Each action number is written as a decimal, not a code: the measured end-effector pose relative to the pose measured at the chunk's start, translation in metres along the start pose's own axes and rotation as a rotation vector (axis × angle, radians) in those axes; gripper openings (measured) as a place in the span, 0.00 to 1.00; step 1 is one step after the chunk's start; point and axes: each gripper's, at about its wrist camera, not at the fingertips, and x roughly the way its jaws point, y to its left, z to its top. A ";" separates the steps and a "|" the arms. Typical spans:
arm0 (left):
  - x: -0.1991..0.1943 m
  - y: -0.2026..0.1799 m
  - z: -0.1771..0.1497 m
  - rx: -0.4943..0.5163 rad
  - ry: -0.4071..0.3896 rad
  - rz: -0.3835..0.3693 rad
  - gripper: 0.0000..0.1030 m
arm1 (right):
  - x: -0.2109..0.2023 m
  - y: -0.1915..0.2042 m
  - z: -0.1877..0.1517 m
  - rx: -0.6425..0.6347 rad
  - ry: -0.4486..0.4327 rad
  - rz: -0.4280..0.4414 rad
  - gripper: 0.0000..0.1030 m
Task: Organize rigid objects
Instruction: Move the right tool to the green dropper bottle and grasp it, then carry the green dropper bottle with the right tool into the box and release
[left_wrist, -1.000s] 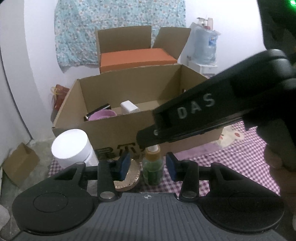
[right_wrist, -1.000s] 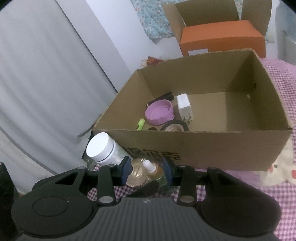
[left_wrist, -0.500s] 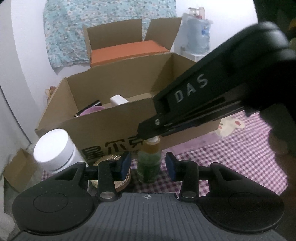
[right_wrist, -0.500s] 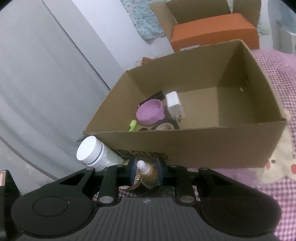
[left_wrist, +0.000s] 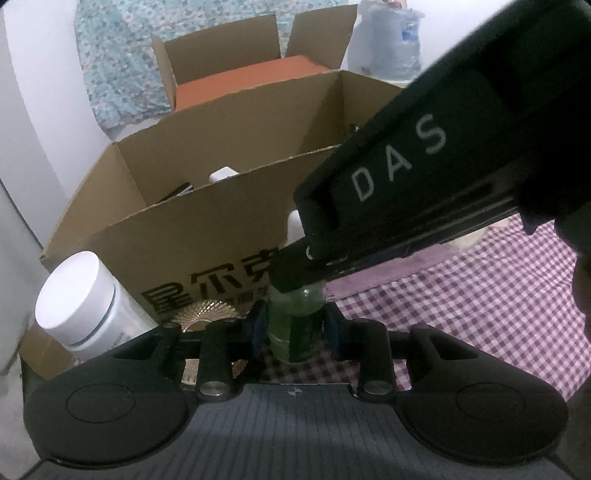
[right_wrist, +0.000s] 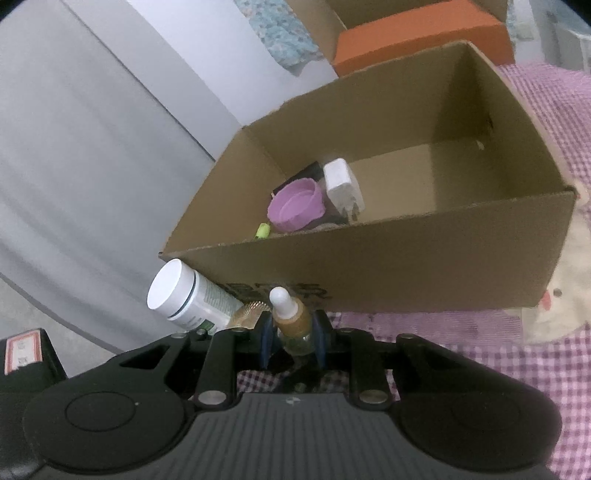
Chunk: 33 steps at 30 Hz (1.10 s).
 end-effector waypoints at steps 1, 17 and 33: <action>0.000 0.001 0.001 -0.007 0.001 -0.003 0.31 | 0.000 0.001 0.000 -0.005 -0.001 -0.004 0.24; -0.003 0.002 0.000 -0.053 0.001 -0.058 0.30 | 0.006 0.018 0.003 -0.110 -0.001 -0.082 0.23; -0.075 0.019 0.061 -0.098 -0.146 -0.122 0.30 | -0.071 0.070 0.058 -0.254 -0.115 -0.038 0.23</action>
